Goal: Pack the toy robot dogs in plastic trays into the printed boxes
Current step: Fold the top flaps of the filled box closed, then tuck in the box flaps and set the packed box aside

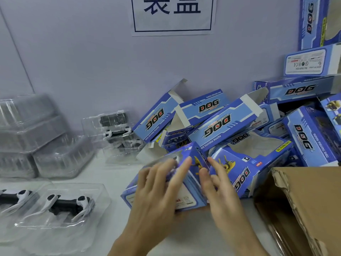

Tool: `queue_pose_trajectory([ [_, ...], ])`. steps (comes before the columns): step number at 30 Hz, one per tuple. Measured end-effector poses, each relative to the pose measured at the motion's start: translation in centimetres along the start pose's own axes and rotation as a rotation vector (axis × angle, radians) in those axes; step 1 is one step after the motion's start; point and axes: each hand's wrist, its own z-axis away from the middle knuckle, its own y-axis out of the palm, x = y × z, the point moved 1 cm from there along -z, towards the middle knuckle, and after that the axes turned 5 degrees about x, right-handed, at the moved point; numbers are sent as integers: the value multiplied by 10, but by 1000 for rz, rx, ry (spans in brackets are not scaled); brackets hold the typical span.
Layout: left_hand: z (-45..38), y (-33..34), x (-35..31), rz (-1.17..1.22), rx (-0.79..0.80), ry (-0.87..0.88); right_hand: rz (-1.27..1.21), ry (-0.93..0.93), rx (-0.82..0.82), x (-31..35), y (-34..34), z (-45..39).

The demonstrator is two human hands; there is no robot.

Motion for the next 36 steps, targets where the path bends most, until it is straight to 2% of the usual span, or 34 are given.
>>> queue_pose_trajectory([
  [4,1,7,-20,-187,33,152,-141,165,59,5,-6,-5],
  [8,-3,-4,-29,123,109,120,-184,268,10,8,-24,-6],
  [11,-12,-22,-14,359,-53,-89,-242,253,-41,6,-29,-8],
  [13,-18,-31,8,372,-144,-392,-367,219,-72,3,-29,-10],
  [14,-20,-35,19,436,-141,-566,-428,198,-77,3,-30,-10],
  [16,-22,-39,33,845,-30,-806,-482,150,-49,2,-29,-7],
  [18,-19,-37,36,1335,100,-849,-473,111,-16,5,-27,-2],
  [19,-17,-37,36,1429,135,-838,-459,104,-13,6,-26,0],
  [23,-13,-31,37,1372,176,-802,-238,85,18,19,-30,3],
  [27,-12,-31,34,1289,223,-927,23,11,136,38,-47,6],
  [30,-11,-35,30,1589,173,-732,135,39,261,55,-71,21],
  [31,-13,-37,27,1579,157,-679,142,36,255,60,-78,27],
  [33,-20,-35,17,1369,153,-740,66,6,176,65,-90,40],
  [34,-24,-32,14,1362,153,-789,-24,-15,104,68,-94,46],
  [36,-37,-29,14,1367,62,-985,-235,-73,-148,66,-104,52],
])
